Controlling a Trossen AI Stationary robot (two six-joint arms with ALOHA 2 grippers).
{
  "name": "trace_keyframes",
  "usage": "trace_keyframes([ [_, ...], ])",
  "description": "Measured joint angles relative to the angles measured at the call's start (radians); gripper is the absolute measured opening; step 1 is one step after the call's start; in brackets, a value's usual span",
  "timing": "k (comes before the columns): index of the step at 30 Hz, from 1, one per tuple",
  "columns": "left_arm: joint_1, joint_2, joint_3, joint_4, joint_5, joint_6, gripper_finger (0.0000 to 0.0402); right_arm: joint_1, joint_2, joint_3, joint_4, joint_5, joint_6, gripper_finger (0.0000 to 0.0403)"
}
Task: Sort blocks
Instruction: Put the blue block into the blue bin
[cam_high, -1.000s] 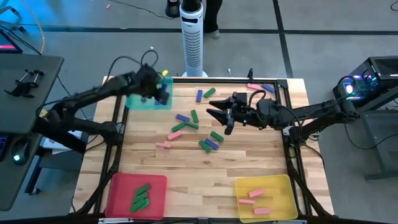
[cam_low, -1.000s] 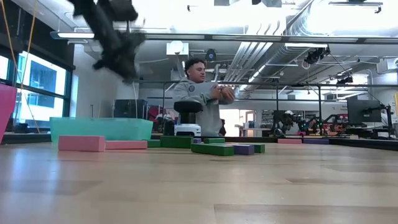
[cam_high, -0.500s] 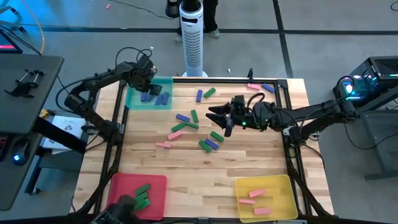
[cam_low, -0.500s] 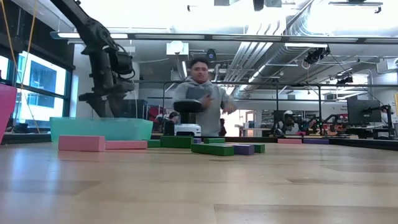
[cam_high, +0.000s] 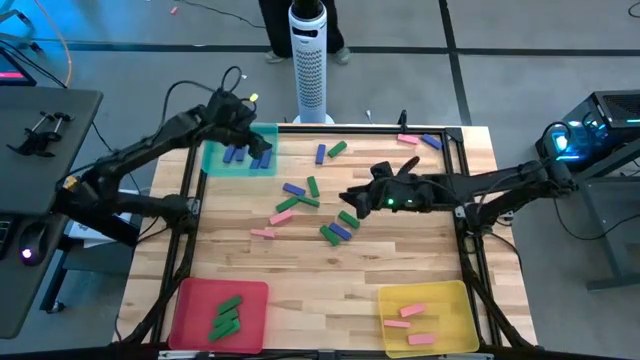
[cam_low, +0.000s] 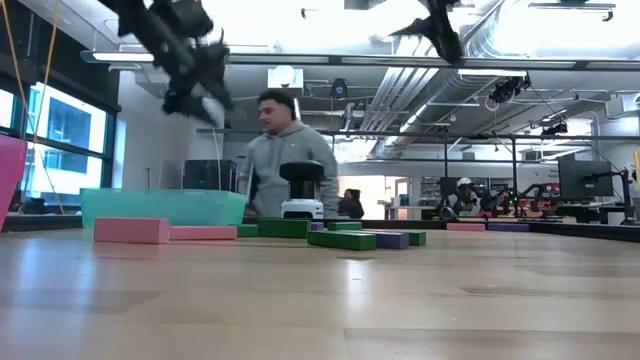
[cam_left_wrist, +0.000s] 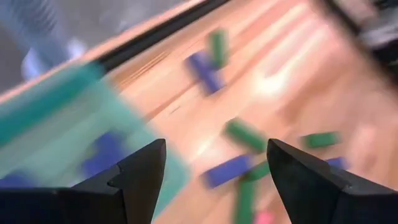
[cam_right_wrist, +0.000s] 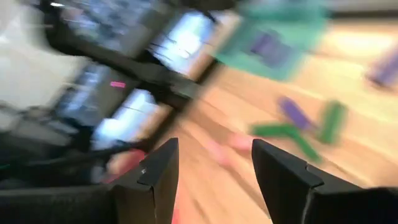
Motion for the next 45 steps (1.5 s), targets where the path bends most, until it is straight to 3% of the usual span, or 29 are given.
trace_keyframes([
  [3,-0.104,-0.077,-0.024,0.102,0.000,-0.051,0.0268,-0.042,0.000,0.000,-0.180,-0.043,0.076,0.0181],
  [7,-0.221,-0.134,-0.035,0.170,0.000,-0.082,0.0268,-0.135,-0.001,0.000,-0.339,-0.121,0.053,0.0181],
  [12,-0.313,-0.145,-0.036,0.195,-0.001,-0.058,0.0268,-0.390,0.002,0.000,-0.615,-0.234,0.117,0.0181],
  [17,-0.348,-0.119,-0.036,0.244,-0.067,-0.059,0.0268,-0.685,0.027,0.000,-0.801,-0.237,-0.116,0.0174],
  [23,-0.345,-0.092,-0.036,0.370,-0.108,-0.154,0.0268,-0.943,0.111,0.000,-0.795,-0.020,-0.431,0.0098],
  [28,-0.344,-0.071,-0.036,0.538,-0.155,-0.171,0.0268,-1.078,0.228,0.000,-0.673,0.001,-0.684,0.0011],
  [37,-0.342,-0.015,-0.037,0.730,-0.282,-0.209,0.0268,-1.157,0.452,0.049,-0.596,0.075,-0.894,0.0003],
  [41,-0.333,0.020,-0.037,0.769,-0.305,-0.242,0.0268,-1.170,0.480,0.121,-0.576,0.130,-0.933,0.0001],
  [45,-0.317,0.049,-0.037,0.805,-0.307,-0.266,0.0268,-1.194,0.519,0.147,-0.595,0.109,-0.977,0.0000],
])
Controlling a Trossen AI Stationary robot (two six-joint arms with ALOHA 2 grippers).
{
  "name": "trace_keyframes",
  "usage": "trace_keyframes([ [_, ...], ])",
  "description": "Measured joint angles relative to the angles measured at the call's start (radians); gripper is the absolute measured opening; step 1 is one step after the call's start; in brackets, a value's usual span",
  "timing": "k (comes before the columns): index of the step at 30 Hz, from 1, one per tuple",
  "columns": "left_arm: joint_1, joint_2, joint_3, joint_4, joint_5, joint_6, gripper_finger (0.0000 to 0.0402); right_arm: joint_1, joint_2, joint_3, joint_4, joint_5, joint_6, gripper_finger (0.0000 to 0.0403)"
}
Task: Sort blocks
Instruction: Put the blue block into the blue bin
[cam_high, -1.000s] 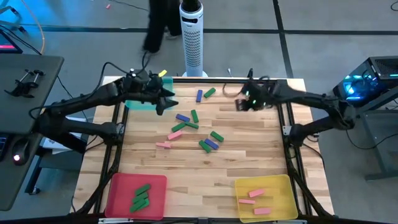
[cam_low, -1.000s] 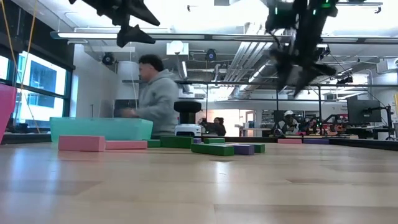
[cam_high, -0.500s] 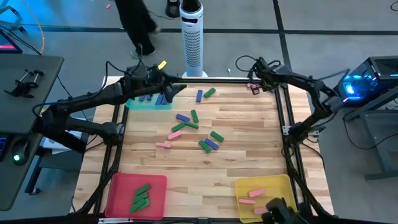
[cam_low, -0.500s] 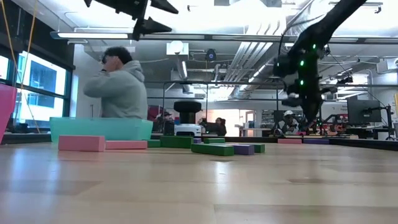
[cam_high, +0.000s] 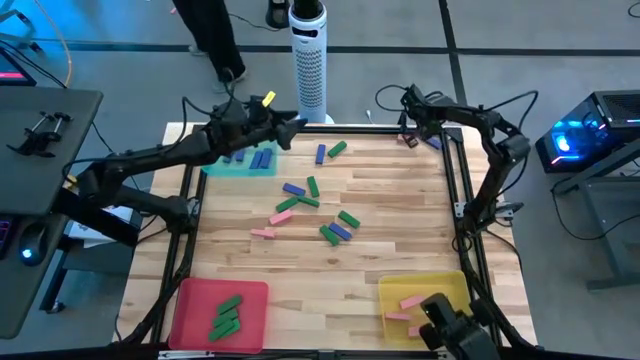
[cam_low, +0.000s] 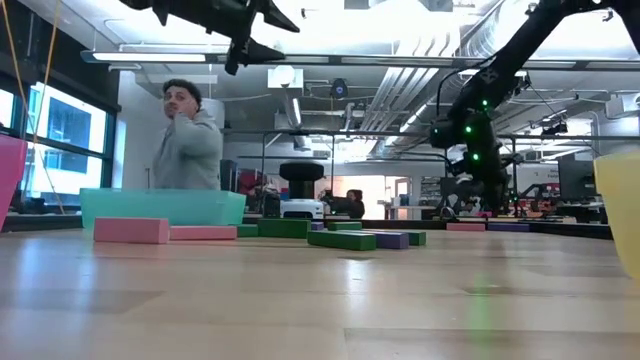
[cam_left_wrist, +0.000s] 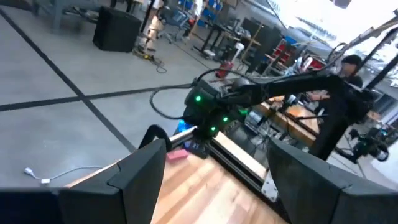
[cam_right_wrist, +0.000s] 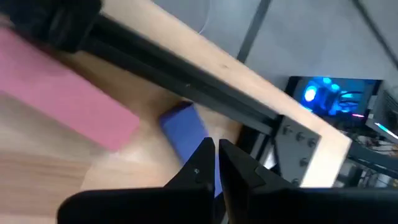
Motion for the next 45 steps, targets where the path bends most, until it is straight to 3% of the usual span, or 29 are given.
trace_keyframes([
  [12,0.033,0.015,0.000,0.027,0.016,-0.002,0.0268,-0.009,0.046,0.121,-0.193,-0.071,-0.018,0.0000],
  [18,0.039,0.015,0.000,0.027,0.043,0.028,0.0268,-0.035,0.038,0.299,-0.307,-0.207,-0.069,0.0000],
  [22,0.050,0.015,0.000,0.027,0.081,0.027,0.0268,-0.080,0.130,0.427,-0.422,-0.203,-0.146,0.0007],
  [25,0.058,0.015,0.000,0.026,0.128,0.024,0.0268,-0.100,0.249,0.535,-0.555,-0.205,-0.179,0.0042],
  [29,0.058,0.015,0.000,0.026,0.164,0.005,0.0268,-0.105,0.394,0.649,-0.699,-0.255,-0.230,0.0121],
  [34,0.058,0.014,0.000,0.026,0.167,-0.006,0.0268,-0.105,0.479,0.686,-0.726,-0.248,-0.178,0.0195],
  [40,0.058,0.014,0.000,0.026,0.166,-0.029,0.0268,-0.109,0.514,0.655,-0.677,-0.222,-0.116,0.0219],
  [45,0.058,0.014,0.000,0.026,0.163,-0.029,0.0268,-0.122,0.510,0.609,-0.643,-0.337,-0.069,0.0220],
])
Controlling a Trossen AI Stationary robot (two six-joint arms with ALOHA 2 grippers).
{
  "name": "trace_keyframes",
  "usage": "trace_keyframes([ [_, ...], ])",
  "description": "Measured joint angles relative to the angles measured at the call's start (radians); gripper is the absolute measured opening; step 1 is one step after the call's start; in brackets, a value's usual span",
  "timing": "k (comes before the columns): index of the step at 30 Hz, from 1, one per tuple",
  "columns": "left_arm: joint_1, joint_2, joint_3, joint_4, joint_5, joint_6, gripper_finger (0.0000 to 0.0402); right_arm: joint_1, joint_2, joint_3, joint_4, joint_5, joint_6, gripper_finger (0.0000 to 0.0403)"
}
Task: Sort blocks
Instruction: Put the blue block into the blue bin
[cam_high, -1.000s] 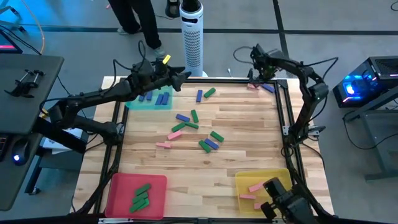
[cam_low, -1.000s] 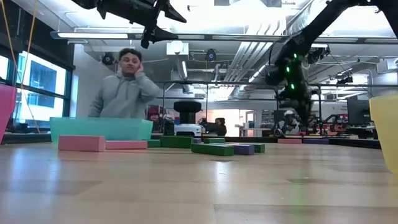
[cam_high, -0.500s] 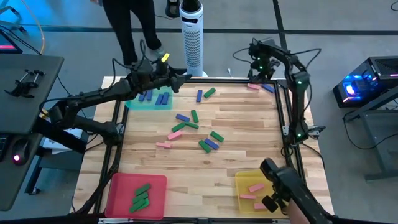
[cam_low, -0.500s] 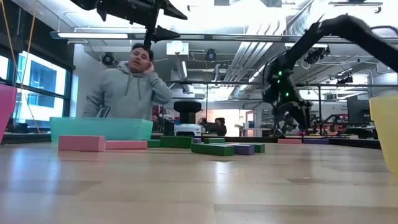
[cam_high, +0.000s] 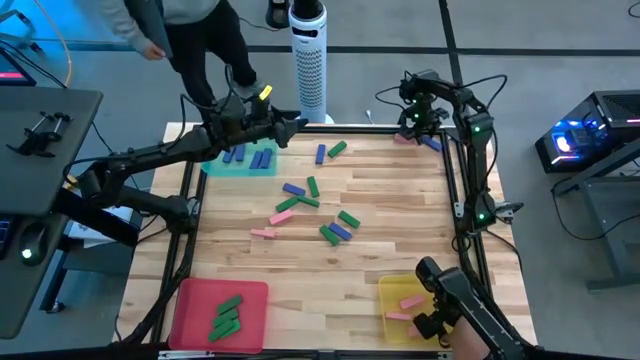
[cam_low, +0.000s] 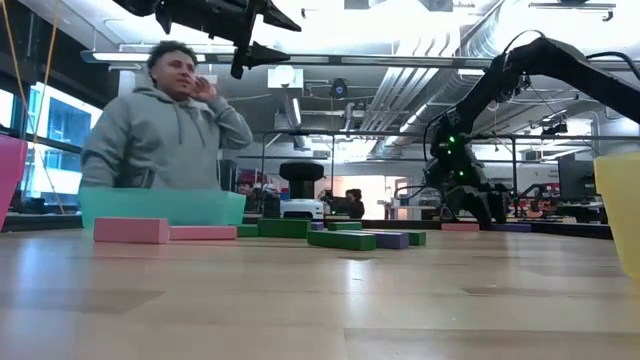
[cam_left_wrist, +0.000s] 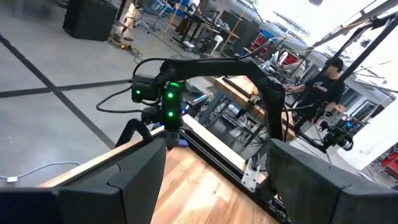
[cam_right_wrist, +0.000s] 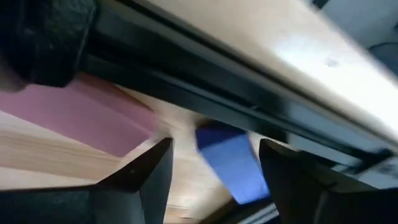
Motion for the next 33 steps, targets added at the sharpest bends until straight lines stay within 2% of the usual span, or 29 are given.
trace_keyframes([
  [5,0.000,0.000,0.000,0.000,0.000,0.000,0.0268,0.006,-0.004,-0.019,-0.012,-0.002,-0.034,0.0220],
  [7,0.000,0.000,0.000,0.000,-0.001,0.000,0.0268,0.009,-0.004,-0.024,-0.027,-0.062,-0.050,0.0220],
  [10,0.000,0.000,0.000,0.000,-0.001,0.001,0.0268,0.033,-0.005,-0.024,-0.048,-0.094,-0.076,0.0220],
  [13,0.000,0.000,0.000,0.000,-0.001,0.003,0.0268,0.057,-0.007,-0.033,-0.062,-0.015,-0.079,0.0218],
  [26,0.000,0.000,0.001,0.000,0.001,0.020,0.0268,0.065,-0.012,-0.074,-0.099,0.046,-0.026,0.0170],
  [30,0.000,-0.008,0.001,0.000,0.011,0.020,0.0268,0.071,-0.012,-0.074,-0.125,-0.020,-0.027,0.0151],
  [33,0.000,-0.020,0.001,-0.001,0.032,0.023,0.0268,0.096,-0.012,-0.074,-0.123,-0.123,-0.026,0.0141],
])
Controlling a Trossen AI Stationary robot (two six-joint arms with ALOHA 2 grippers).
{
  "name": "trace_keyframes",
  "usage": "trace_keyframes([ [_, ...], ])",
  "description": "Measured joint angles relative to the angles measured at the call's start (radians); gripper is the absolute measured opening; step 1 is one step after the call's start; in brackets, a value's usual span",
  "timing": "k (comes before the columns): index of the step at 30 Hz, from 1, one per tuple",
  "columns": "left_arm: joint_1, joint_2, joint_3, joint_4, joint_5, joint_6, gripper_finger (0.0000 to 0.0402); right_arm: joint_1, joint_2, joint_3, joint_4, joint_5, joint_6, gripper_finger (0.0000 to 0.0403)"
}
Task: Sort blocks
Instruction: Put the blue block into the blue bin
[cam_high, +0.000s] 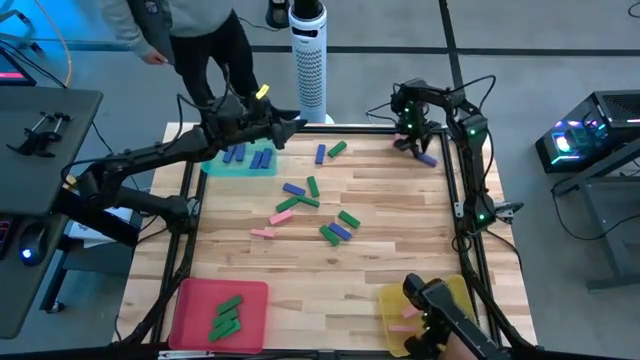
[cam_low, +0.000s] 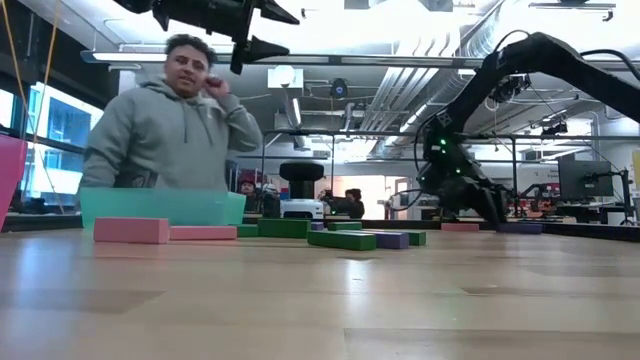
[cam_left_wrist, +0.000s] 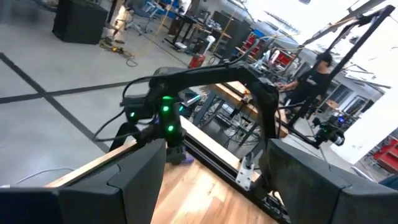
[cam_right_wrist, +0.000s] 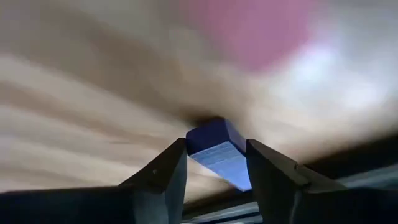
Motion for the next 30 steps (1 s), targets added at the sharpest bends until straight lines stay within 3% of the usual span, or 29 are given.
trace_keyframes([
  [5,0.000,-0.025,0.000,0.001,0.005,0.028,0.0268,0.070,-0.024,0.005,0.008,-0.253,-0.032,0.0138],
  [7,0.000,-0.032,0.000,-0.002,0.005,0.033,0.0268,0.101,-0.063,0.007,0.015,-0.278,-0.046,0.0138],
  [13,0.000,-0.033,0.000,-0.003,0.024,0.035,0.0268,0.191,-0.144,0.008,0.027,-0.179,-0.013,0.0141],
  [16,-0.001,-0.033,0.000,-0.011,0.032,0.058,0.0268,0.224,-0.146,0.007,0.029,-0.123,-0.020,0.0163],
  [23,-0.001,-0.038,0.000,-0.028,0.111,0.066,0.0268,0.310,-0.145,-0.028,0.093,0.003,0.167,0.0238],
  [30,0.000,-0.104,0.000,-0.119,0.143,0.123,0.0268,0.400,-0.145,-0.081,0.177,0.039,0.295,0.0244],
])
